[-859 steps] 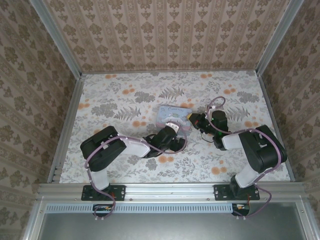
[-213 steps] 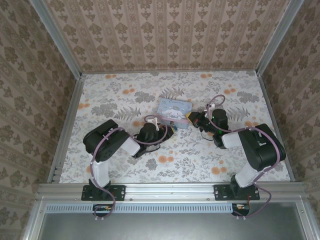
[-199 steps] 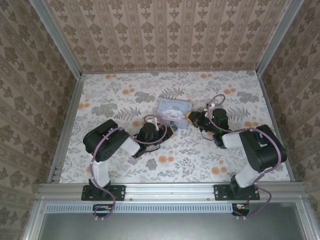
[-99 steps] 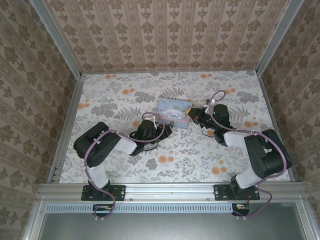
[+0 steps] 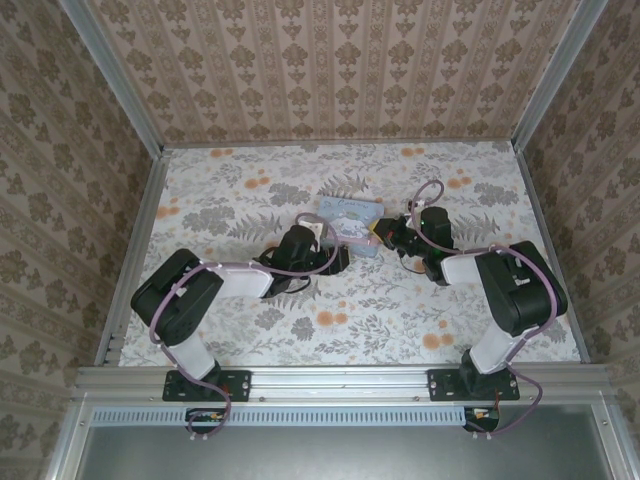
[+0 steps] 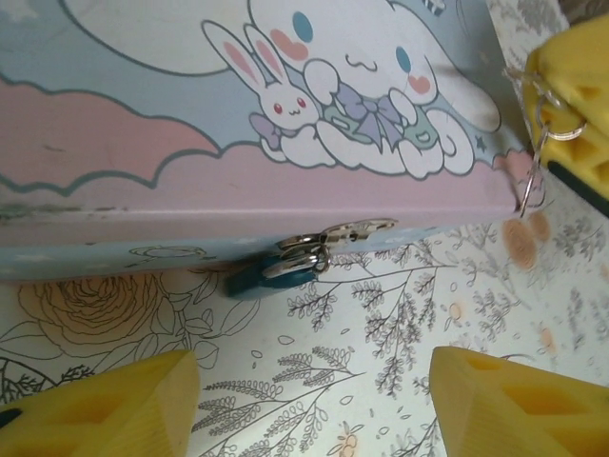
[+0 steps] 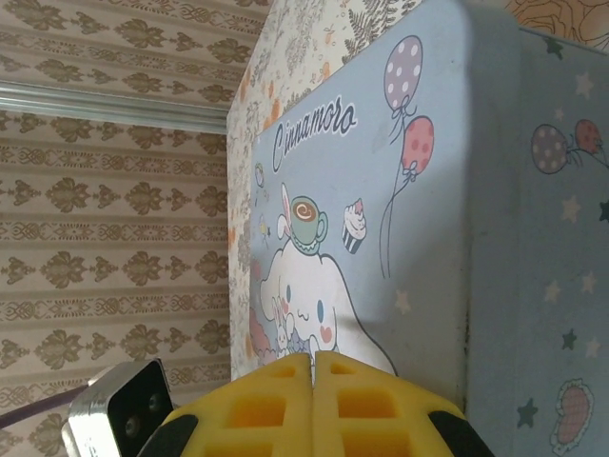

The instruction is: Unlock a padlock with a key

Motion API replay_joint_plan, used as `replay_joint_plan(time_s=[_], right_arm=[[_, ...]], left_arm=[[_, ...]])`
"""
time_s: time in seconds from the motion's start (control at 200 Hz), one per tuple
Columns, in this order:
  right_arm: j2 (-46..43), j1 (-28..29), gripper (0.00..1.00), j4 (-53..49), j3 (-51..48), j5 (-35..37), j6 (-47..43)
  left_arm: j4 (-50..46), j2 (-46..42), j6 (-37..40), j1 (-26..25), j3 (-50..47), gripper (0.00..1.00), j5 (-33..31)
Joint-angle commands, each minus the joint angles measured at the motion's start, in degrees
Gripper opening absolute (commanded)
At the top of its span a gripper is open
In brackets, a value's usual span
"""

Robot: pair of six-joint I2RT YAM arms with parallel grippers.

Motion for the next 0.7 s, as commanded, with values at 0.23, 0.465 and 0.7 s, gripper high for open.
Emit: replay_joint_plan(time_s=[0.23, 0.465, 0.7], right_arm=[[1.8, -0.22, 0.0, 1.71, 1.1, -1.13, -0.35], [1.85, -0.17, 0.0, 1.7, 0.67, -0.86, -0.24], [2.1, -0.17, 0.0, 1.62, 0.46, -0.66, -0.08]], left_arm=[[4.97, 5.46, 10.97, 0.04, 1.74, 0.66, 1.1], [8.72, 8.38, 13.06, -0.03, 2.38, 0.65, 0.09], [10.28, 10.86, 13.58, -0.24, 3.85, 0.64, 0.08]])
